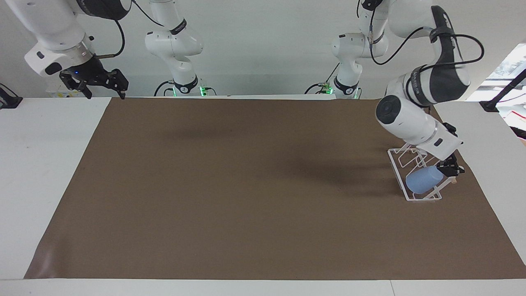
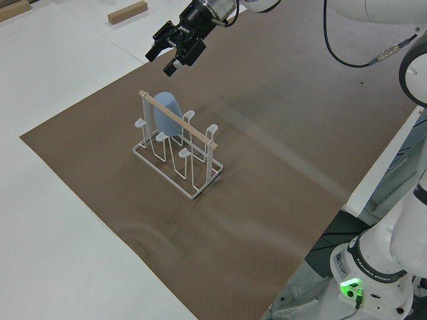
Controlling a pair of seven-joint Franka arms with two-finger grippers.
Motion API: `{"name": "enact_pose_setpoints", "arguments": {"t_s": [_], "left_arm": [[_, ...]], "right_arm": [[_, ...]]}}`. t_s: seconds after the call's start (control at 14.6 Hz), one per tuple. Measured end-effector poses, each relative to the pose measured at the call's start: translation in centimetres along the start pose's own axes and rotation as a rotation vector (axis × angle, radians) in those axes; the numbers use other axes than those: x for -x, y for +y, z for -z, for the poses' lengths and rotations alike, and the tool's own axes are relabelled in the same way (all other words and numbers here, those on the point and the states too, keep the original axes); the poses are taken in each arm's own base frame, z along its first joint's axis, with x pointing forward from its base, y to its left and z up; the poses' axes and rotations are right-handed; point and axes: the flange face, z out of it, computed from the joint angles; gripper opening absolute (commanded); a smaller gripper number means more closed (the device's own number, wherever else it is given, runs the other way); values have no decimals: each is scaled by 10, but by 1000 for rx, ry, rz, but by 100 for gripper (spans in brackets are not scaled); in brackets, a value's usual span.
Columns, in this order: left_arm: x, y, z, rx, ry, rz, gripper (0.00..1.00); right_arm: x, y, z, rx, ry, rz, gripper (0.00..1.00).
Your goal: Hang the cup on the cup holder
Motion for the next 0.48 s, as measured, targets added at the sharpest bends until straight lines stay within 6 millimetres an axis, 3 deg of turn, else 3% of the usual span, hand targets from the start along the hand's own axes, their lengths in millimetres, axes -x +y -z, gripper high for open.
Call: {"name": "enact_pose_setpoints", "arguments": {"t_s": [0.27, 0.48], "left_arm": [[-19, -14, 7, 125, -269, -76, 100], [-15, -11, 19, 205, -388, -110, 100]], "right_arm": [[0, 0, 0, 0, 0, 0, 100], [0, 0, 0, 0, 0, 0, 100]]}}
